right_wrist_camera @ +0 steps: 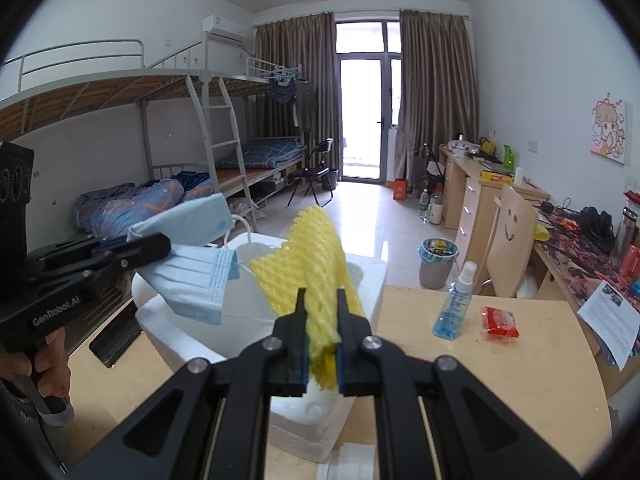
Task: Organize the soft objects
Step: 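Carry the mask in the left tool and sleeve in the right tool over the foam box, then open the left tool to drop the mask into the foam box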
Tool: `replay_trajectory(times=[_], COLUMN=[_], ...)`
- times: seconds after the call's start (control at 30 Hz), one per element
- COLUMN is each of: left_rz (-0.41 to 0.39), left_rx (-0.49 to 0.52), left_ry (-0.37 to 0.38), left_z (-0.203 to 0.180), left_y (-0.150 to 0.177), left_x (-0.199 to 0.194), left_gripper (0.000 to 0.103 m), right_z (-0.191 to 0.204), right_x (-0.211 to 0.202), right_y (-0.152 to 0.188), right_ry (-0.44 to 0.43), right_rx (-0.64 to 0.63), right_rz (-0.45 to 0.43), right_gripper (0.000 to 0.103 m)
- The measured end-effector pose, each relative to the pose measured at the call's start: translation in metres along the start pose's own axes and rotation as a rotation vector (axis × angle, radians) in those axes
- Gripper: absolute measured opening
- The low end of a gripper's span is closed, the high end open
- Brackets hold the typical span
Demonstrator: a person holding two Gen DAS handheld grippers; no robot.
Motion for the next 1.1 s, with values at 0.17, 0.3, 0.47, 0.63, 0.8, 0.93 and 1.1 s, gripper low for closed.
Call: replay_trajectory(times=[0.17, 0.3, 0.47, 0.63, 0.8, 0.93, 1.1], left_rz=[0.032, 0.044, 0.08, 0.091, 0.037, -0.02, -0.056], left_rx=[0.003, 0.002, -0.018, -0.034, -0.036, -0.031, -0.013], left_ry=[0.022, 0.02, 0.015, -0.012, 0.007, -0.002, -0.025], left_z=[-0.005, -0.007, -0.003, 0.001, -0.01, -0.013, -0.013], left_y=[0.0, 0.001, 0.006, 0.008, -0.002, -0.009, -0.013], left_x=[0.013, 0.021, 0.034, 0.037, 0.025, 0.01, -0.008], left_gripper=[0.012, 0.012, 0.013, 0.05, 0.092, 0.102, 0.102], right_z=[-0.008, -0.015, -0.021, -0.022, -0.027, -0.029, -0.024], right_x=[-0.004, -0.007, -0.011, -0.013, -0.015, -0.016, -0.013], right_y=[0.001, 0.004, 0.006, 0.009, 0.011, 0.011, 0.011], right_ry=[0.025, 0.04, 0.051, 0.056, 0.064, 0.067, 0.055], right_rx=[0.015, 0.026, 0.035, 0.043, 0.058, 0.065, 0.057], right_rz=[0.002, 0.003, 0.002, 0.006, 0.004, 0.006, 0.011], right_gripper=[0.013, 0.013, 0.013, 0.013, 0.013, 0.013, 0.013])
Point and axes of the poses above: each gripper's, at about its wrist camera, not at the fingertips, and x roughly the way its jaws point, z to its left, y to its underside, the point moved 8 cm from there along x, roughly the way its jaws point, and after that the axes turned 10 degrees about -x, right-handed, at the moved point
